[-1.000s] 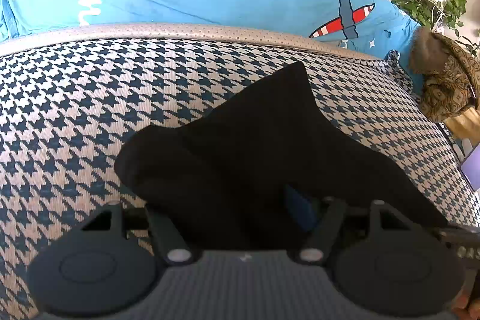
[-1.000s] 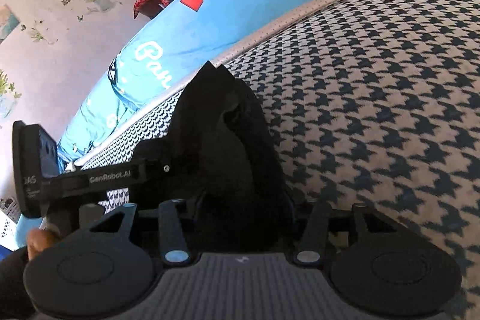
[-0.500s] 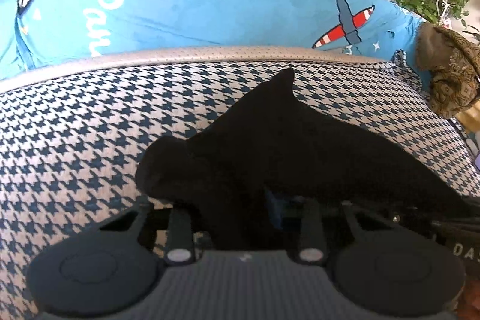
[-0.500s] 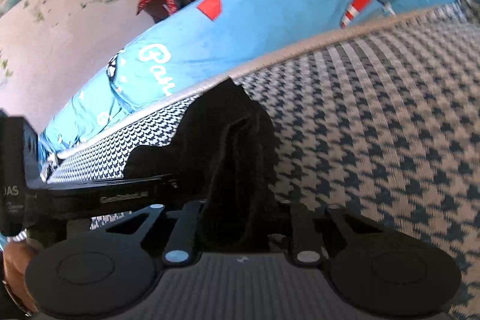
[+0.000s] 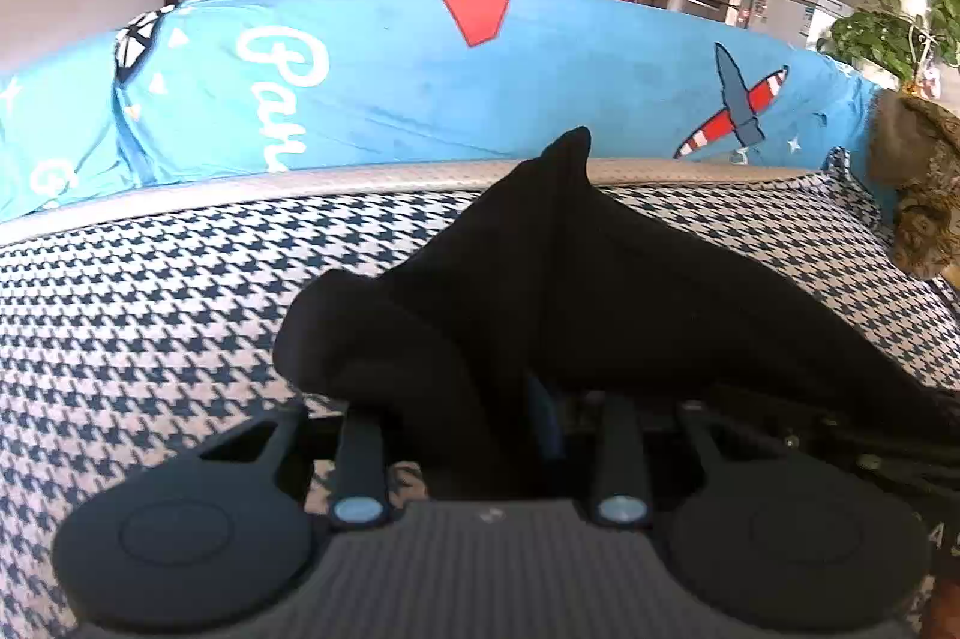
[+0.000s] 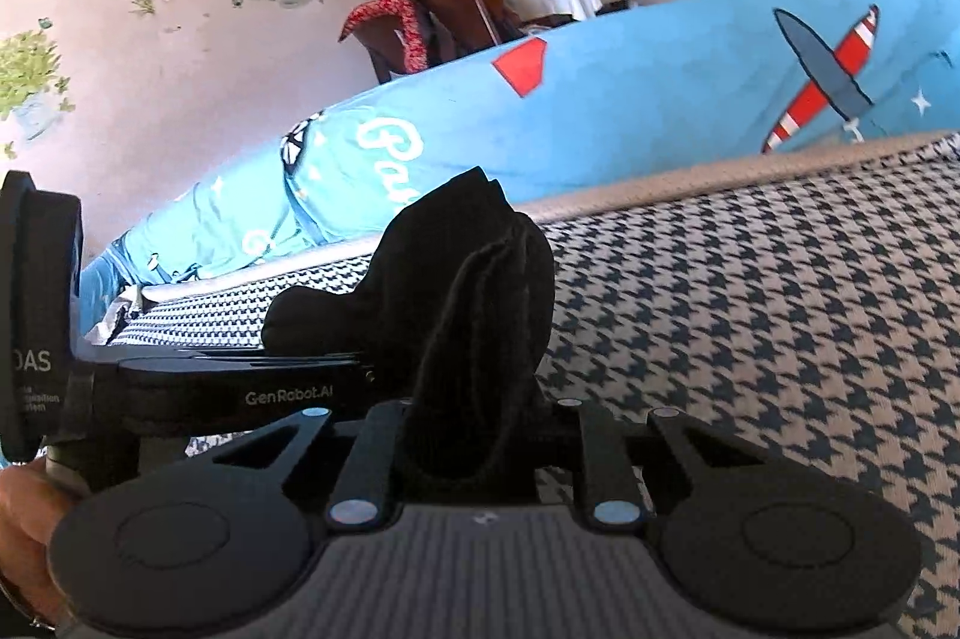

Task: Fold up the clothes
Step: 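Lift the black bundle off the sofa seat with both grippers, then hold the black bundle raised between both grippers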

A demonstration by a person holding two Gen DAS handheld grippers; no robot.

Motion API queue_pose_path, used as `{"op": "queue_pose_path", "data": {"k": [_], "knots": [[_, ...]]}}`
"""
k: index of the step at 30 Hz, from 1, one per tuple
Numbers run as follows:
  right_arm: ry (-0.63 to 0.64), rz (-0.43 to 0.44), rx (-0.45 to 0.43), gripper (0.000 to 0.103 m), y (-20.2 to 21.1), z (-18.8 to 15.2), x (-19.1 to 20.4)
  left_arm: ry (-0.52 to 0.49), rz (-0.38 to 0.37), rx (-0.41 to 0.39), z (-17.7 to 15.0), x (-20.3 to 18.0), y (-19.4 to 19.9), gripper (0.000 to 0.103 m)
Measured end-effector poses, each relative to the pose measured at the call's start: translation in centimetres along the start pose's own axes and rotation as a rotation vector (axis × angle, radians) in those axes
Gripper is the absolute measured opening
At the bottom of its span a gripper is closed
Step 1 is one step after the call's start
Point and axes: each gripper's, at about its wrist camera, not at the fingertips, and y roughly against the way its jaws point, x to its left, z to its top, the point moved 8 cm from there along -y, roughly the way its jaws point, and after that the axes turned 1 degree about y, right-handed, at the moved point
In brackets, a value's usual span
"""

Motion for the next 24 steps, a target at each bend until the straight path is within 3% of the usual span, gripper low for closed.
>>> {"op": "queue_pose_path", "data": {"k": [24], "knots": [[0.105,0.072,-0.039,0.019,-0.4,0.9,5.0,-0.006,0.145,-0.085,0.6,3.8,3.9,0.029]]}}
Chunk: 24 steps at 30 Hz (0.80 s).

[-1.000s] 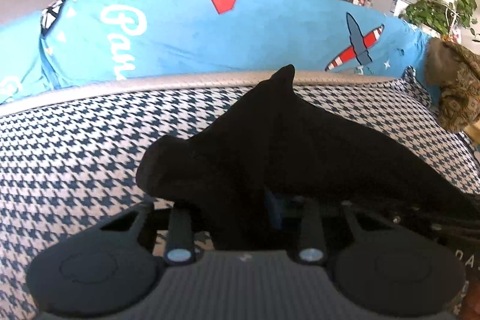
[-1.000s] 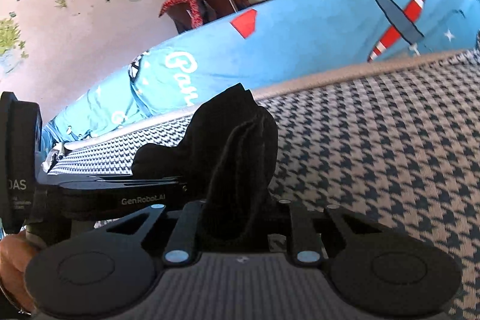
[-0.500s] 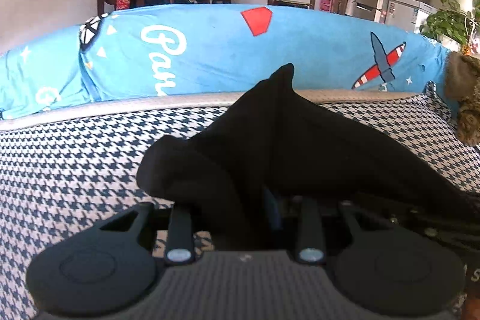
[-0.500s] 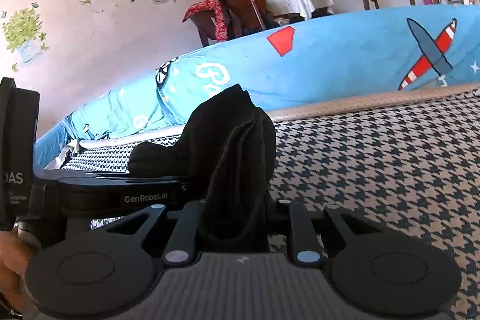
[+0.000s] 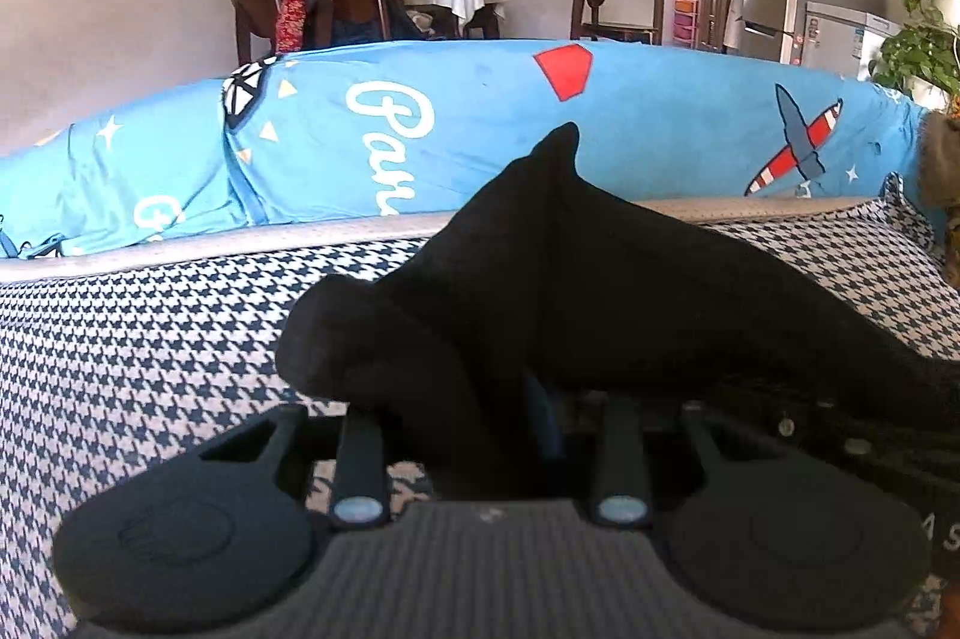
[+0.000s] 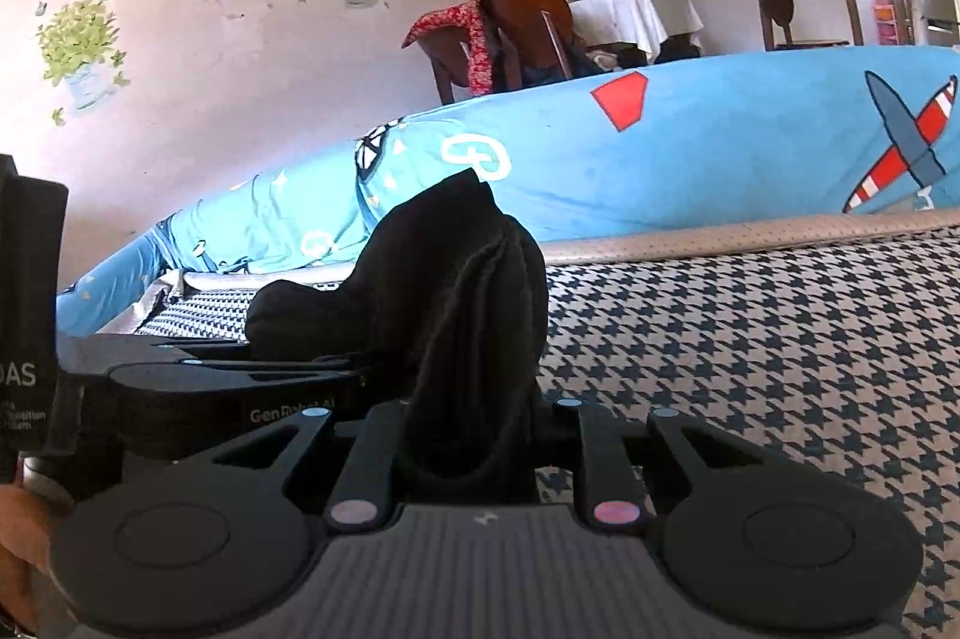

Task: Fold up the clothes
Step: 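Hold the black bundle raised between both grippers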

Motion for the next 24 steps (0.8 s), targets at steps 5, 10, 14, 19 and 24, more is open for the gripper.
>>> {"op": "queue_pose_path", "data": {"k": [5,10,14,19,24], "knots": [[0.015,0.013,-0.008,0.019,-0.2,0.2,0.8,0.020,0.006,0.000,0.0,0.9,0.5,0.029],[0.020,0.025,-0.012,0.019,-0.2,0.0,1.4,0.026,0.023,-0.013,-0.3,1.4,1.4,0.029],[0.022,0.040,-0.018,0.019,0.0,0.1,1.9,0.033,0.043,-0.025,-0.4,2.0,2.0,0.029],[0.031,0.063,-0.026,0.019,-0.4,0.1,2.5,0.034,0.072,-0.029,-0.6,2.5,2.2,0.029],[0.024,0.071,-0.020,0.019,-1.1,0.3,2.7,0.040,0.097,-0.035,-0.3,2.9,2.3,0.029]]}}
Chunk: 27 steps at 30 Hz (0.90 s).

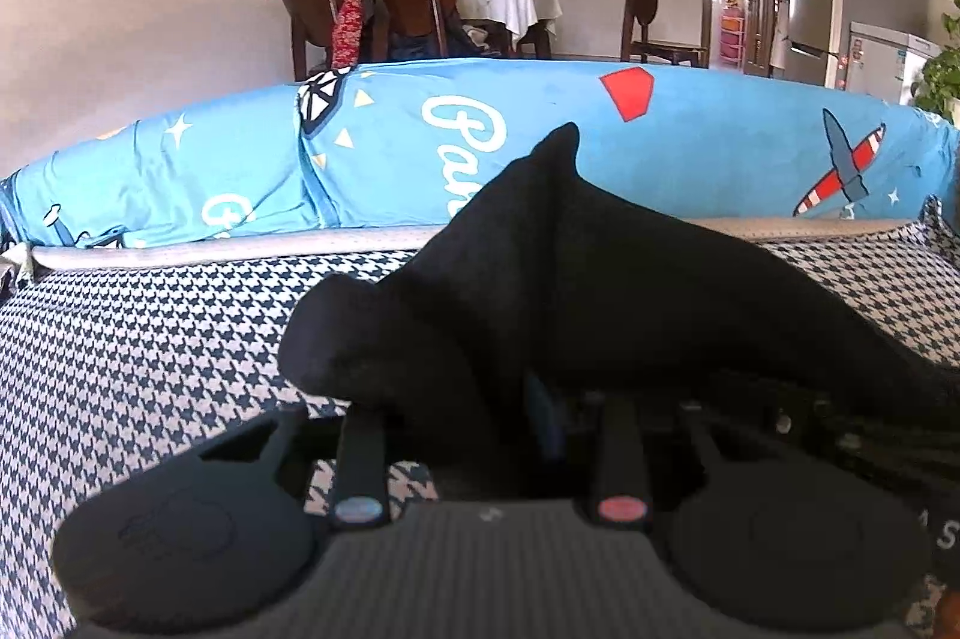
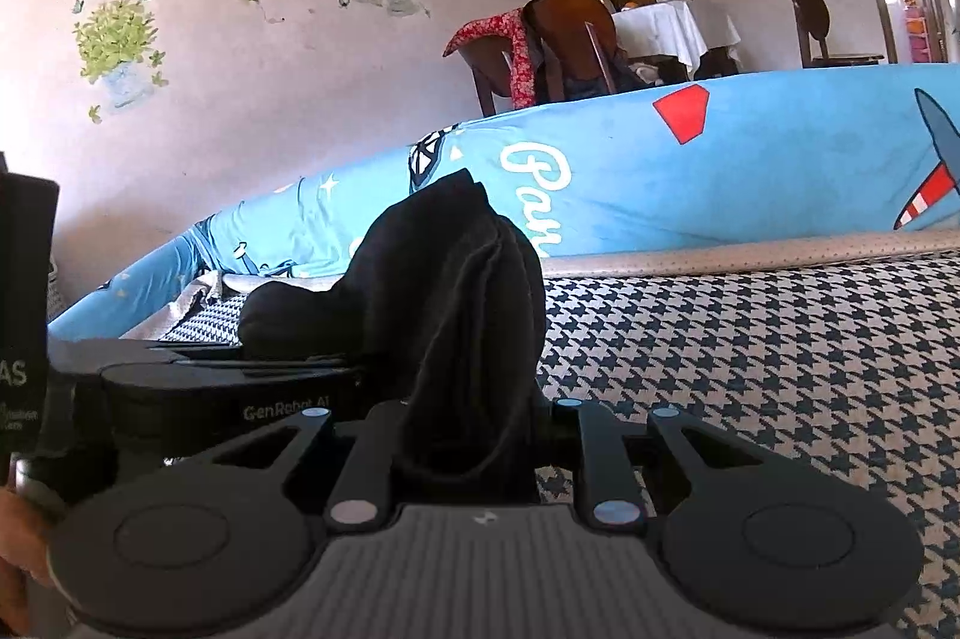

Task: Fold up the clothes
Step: 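Hold the black bundle raised between both grippers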

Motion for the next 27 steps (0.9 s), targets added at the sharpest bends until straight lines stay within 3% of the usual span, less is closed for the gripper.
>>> {"op": "queue_pose_path", "data": {"k": [27], "knots": [[0.052,0.027,0.016,0.020,-2.8,0.7,3.7,0.061,0.089,-0.023,-0.3,4.7,0.1,0.029]]}}
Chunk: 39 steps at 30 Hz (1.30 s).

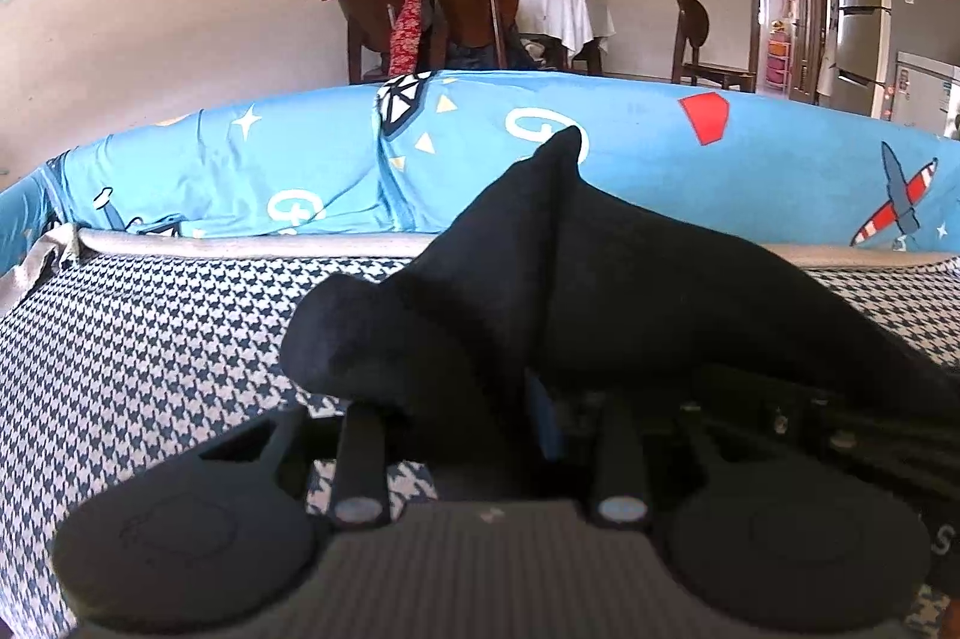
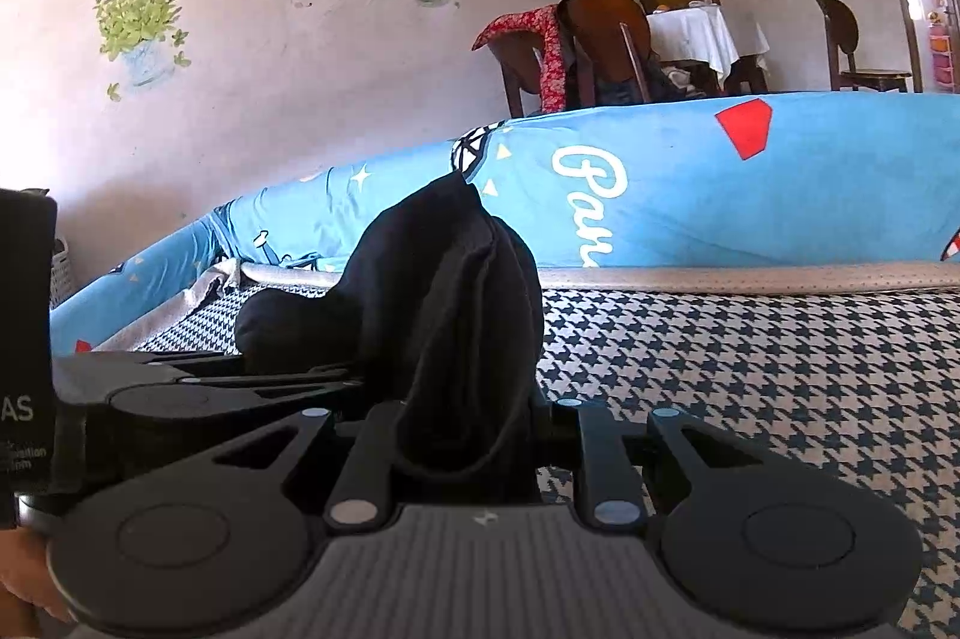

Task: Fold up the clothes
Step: 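Hold the black bundle raised between both grippers, then lower the black bundle back onto the sofa seat with both grippers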

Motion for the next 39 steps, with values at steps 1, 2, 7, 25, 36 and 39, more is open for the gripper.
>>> {"op": "queue_pose_path", "data": {"k": [1,2,7,25,36,39], "knots": [[0.004,0.002,0.002,0.019,-0.2,0.0,0.1,-0.001,0.008,0.000,0.0,0.2,-0.2,0.029],[0.008,0.004,0.005,0.019,-0.5,0.0,0.2,-0.002,0.017,-0.002,-0.1,0.4,-0.3,0.029],[0.035,0.015,0.017,0.019,-2.0,-0.1,0.9,0.004,0.051,-0.014,0.2,1.5,-1.1,0.029],[0.050,0.059,0.052,0.019,-6.8,0.0,1.4,0.050,0.144,0.004,0.3,3.7,-4.7,0.029],[-0.013,0.061,0.035,0.019,-9.4,-0.5,1.0,0.020,0.201,0.008,1.6,4.6,-7.8,0.029],[-0.032,0.065,0.034,0.019,-10.3,-0.7,0.9,0.010,0.216,0.020,1.7,4.9,-9.0,0.029]]}}
